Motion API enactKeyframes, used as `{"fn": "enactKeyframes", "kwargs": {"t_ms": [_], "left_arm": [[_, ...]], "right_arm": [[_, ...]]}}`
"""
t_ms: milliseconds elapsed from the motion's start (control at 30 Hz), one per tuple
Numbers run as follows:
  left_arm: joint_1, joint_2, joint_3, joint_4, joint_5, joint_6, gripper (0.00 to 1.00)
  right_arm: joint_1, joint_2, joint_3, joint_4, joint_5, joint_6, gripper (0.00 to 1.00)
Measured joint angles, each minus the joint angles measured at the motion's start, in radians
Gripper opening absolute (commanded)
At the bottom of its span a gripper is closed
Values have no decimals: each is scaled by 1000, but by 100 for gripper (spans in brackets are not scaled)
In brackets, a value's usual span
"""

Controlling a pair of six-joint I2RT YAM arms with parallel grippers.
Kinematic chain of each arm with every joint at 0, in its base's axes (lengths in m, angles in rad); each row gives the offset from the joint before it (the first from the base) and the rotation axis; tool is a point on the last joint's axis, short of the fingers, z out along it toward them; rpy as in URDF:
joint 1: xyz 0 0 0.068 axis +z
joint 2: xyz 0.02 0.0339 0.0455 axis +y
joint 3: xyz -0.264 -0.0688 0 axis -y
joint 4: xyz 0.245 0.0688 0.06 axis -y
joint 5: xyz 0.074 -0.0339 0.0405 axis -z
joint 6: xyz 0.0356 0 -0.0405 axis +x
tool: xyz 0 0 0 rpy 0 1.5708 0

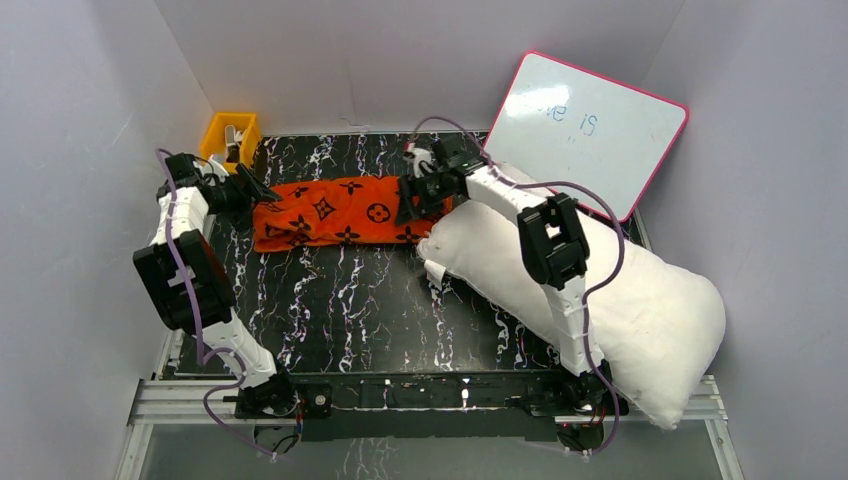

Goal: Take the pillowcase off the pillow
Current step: Fold the pillowcase at the center of the board.

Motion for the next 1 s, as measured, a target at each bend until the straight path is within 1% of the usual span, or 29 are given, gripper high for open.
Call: {"fn": "enactKeyframes", "kwargs": {"t_ms": [133, 267, 367, 567, 733, 833, 1000], "left_arm": [[-11, 16, -54, 35, 32, -28, 72], [-19, 37, -57, 64, 47, -51, 72], [-21, 37, -43, 80, 55, -62, 72], [-21, 37, 9, 103, 77, -87, 72], [-21, 37, 13, 111, 105, -106, 73], [-21, 37, 13, 118, 117, -116, 73], [-21, 37, 13, 128, 135, -135, 73]], "right_arm": [[146, -33, -14, 47, 54, 6, 83], [290, -77, -17, 137, 73, 11, 84], [360, -98, -17, 224, 105, 2, 85], [405, -100, -18, 402, 157, -48, 85], [421, -82, -17, 557, 199, -152, 86], [441, -27, 5, 639, 214, -218, 86], [486, 99, 62, 710, 226, -307, 85]]}}
